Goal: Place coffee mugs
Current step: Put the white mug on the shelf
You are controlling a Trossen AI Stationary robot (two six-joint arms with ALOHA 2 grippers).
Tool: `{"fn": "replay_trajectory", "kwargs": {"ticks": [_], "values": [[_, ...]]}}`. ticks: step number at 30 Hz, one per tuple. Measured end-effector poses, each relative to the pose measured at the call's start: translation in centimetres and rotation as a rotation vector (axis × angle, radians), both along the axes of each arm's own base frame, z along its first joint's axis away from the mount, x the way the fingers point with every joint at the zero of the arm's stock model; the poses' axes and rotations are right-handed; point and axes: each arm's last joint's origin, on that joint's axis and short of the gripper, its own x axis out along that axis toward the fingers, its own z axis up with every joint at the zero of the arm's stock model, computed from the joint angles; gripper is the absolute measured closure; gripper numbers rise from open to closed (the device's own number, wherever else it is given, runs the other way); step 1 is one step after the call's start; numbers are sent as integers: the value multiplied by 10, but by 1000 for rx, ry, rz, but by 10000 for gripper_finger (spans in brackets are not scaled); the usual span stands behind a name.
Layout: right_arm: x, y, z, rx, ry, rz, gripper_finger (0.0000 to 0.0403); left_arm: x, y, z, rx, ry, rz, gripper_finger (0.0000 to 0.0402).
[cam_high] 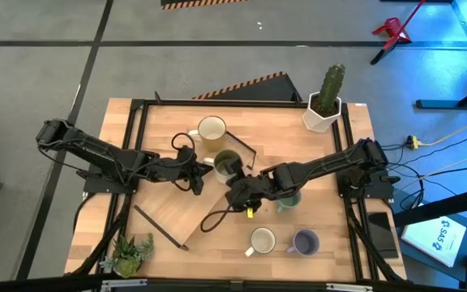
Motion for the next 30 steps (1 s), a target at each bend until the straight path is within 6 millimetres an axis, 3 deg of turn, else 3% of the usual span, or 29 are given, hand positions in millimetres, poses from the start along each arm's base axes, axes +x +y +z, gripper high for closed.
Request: {"fn": "replay_trajectory", "kwargs": {"ticks": [13, 24, 30], "values": [[-3, -8, -2, -35, 17, -118, 403, 1, -2, 2, -32, -29, 2, 401], [-6, -16, -5, -34, 48, -178, 403, -2, -24, 8, -76, -99, -83, 401], [-17, -11, 12, 49, 20, -164, 403, -9, -35, 8, -57, -128, 16, 401]]}}
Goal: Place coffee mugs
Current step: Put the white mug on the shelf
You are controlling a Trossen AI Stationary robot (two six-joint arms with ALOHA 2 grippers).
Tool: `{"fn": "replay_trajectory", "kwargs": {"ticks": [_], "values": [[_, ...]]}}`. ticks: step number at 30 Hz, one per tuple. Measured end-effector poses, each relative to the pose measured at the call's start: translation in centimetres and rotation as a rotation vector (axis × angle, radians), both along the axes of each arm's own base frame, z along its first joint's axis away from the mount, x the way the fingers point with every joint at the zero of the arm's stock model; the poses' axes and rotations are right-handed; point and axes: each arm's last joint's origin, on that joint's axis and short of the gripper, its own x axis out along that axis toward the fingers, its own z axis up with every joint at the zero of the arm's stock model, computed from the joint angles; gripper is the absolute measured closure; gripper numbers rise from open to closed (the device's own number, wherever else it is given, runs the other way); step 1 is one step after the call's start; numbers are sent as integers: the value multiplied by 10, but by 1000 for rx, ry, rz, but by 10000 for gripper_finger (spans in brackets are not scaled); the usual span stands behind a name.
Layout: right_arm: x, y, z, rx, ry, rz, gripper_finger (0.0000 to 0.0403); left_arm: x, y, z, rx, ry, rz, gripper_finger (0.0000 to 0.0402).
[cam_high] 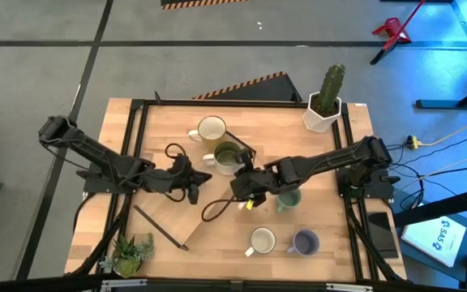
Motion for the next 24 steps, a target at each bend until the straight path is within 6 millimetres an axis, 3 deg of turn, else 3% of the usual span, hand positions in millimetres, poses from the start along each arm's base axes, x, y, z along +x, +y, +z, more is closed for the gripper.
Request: {"fn": "replay_trajectory", "kwargs": {"ticks": [9, 19, 24], "values": [[-21, 0, 31, 34, -81, -18, 403, -17, -1, 9, 104, -41, 213, 401], [-28, -3, 34, 16, -59, -32, 403, -15, 20, 2, 130, 11, 362, 401], [-28, -4, 34, 14, -59, -34, 403, -10, 28, 3, 80, 7, 331, 401]]}}
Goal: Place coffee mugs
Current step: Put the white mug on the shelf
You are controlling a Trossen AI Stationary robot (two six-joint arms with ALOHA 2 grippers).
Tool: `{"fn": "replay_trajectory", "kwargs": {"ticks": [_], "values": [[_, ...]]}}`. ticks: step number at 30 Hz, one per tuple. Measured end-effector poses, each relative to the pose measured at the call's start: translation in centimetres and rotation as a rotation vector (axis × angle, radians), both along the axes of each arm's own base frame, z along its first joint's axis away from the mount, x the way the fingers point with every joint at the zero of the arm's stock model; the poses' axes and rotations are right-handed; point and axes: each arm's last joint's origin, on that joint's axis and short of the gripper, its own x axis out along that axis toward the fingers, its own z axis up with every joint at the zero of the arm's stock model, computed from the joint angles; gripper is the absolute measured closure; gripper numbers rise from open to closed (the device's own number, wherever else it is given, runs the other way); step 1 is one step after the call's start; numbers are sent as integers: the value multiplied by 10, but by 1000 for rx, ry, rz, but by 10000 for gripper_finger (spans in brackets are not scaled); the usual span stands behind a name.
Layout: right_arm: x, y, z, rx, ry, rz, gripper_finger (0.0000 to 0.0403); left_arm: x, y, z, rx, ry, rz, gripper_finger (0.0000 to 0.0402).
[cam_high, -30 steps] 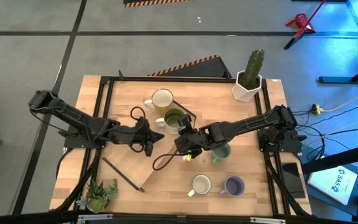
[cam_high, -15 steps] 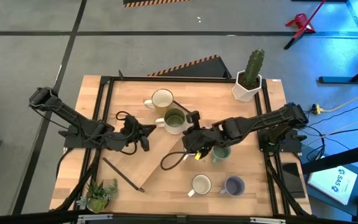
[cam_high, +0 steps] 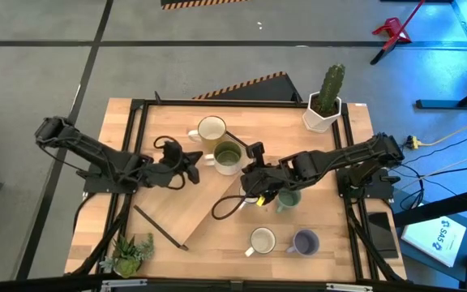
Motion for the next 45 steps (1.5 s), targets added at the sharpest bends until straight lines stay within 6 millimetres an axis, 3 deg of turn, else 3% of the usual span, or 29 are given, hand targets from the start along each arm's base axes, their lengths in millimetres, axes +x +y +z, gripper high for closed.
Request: {"fn": "replay_trajectory", "kwargs": {"ticks": [13, 23, 29, 33, 39, 45], "values": [[2, 1, 1, 6, -27, 0, 403, 4, 6, -2, -37, 3, -8, 401], [17, 6, 3, 13, -119, 88, 403, 6, 10, -1, -33, 22, -60, 401], [17, 6, 1, 11, -103, 90, 403, -15, 10, 17, 8, 109, -75, 401], [17, 6, 1, 11, -103, 90, 403, -24, 9, 27, -10, 75, -58, 401], [17, 6, 1, 10, -103, 89, 403, -18, -3, 18, -101, 134, -236, 401], [17, 6, 1, 10, -103, 89, 403, -12, -5, 12, -91, 154, -217, 401]]}}
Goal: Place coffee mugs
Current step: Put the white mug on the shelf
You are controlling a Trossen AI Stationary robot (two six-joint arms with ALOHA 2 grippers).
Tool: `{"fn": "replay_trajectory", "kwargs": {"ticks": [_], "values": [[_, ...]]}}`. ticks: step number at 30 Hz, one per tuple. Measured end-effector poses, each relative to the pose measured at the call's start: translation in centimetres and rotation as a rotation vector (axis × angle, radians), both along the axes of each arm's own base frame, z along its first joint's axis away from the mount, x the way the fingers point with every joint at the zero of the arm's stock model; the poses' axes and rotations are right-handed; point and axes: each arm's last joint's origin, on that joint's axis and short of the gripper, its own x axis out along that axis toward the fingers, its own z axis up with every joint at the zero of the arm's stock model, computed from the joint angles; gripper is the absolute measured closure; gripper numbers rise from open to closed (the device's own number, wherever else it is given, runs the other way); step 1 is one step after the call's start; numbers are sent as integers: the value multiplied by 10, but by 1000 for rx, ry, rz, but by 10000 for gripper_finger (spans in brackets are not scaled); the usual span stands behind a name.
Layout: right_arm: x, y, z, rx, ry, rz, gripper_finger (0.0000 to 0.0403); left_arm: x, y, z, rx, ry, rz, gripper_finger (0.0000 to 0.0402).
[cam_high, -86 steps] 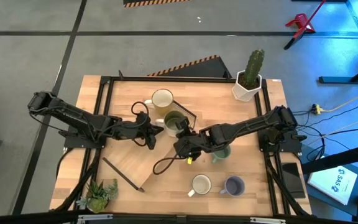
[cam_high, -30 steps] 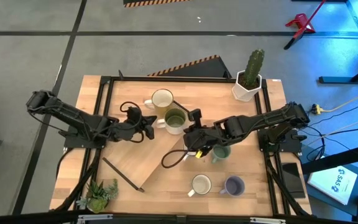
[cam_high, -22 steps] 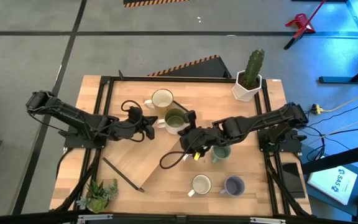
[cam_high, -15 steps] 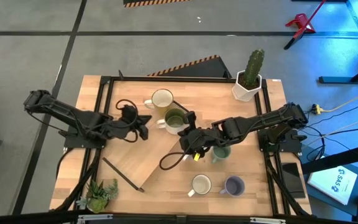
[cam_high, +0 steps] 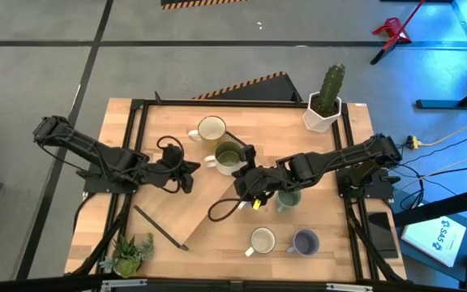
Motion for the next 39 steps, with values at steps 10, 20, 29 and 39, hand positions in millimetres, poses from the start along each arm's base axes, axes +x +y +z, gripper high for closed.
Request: {"fn": "replay_trajectory", "kwargs": {"ticks": [10, 20, 29, 39], "values": [[0, 0, 0, 0, 0, -1, 403, 3, 2, 2, 21, -36, 47, 402], [0, -1, 0, -21, -4, -17, 403, 4, 5, 4, 17, -53, 63, 402], [0, -1, 0, -19, -5, -19, 403, 10, 16, 7, 19, -63, 45, 402], [0, -1, 1, -32, -19, -37, 403, 20, 19, 7, 19, -93, 15, 402]]}}
